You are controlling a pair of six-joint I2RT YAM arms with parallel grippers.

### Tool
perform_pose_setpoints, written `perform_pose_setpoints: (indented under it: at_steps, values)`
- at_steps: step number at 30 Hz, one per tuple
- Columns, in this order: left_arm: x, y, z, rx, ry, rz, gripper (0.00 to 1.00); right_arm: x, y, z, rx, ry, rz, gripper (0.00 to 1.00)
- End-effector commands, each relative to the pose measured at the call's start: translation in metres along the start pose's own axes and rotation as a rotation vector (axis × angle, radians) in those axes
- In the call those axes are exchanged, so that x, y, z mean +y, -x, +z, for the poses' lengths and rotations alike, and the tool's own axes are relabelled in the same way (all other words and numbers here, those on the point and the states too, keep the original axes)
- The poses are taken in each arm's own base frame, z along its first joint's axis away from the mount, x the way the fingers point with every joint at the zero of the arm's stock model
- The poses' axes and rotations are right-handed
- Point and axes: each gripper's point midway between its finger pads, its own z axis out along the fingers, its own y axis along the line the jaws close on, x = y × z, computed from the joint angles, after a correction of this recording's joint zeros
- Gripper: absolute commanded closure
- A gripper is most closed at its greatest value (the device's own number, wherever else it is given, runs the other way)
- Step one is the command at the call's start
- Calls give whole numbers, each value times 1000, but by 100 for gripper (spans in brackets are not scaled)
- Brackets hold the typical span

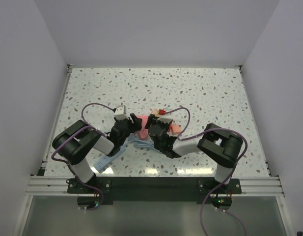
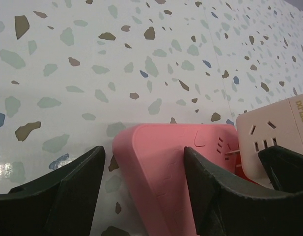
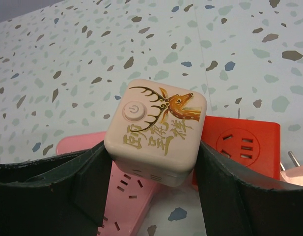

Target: Insert the plug

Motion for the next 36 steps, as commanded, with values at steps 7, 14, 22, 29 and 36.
perform_pose_setpoints:
  at_steps: [7,14,22,29,36]
  values:
    - [-2,1,6,-6,2,24,34,20,32,3,-103,3,119,100]
    - [-2,0,5,-3,0,21,37,15,27,7,-113,-31,97,100]
    - [-3,-2,6,3,-5,18,37,11,24,10,-130,-62,83,100]
    - [-4,-2,6,2,-9,17,38,15,16,10,-121,-54,79,100]
    - [-5,0,6,0,-12,17,38,22,13,5,-119,-46,64,100]
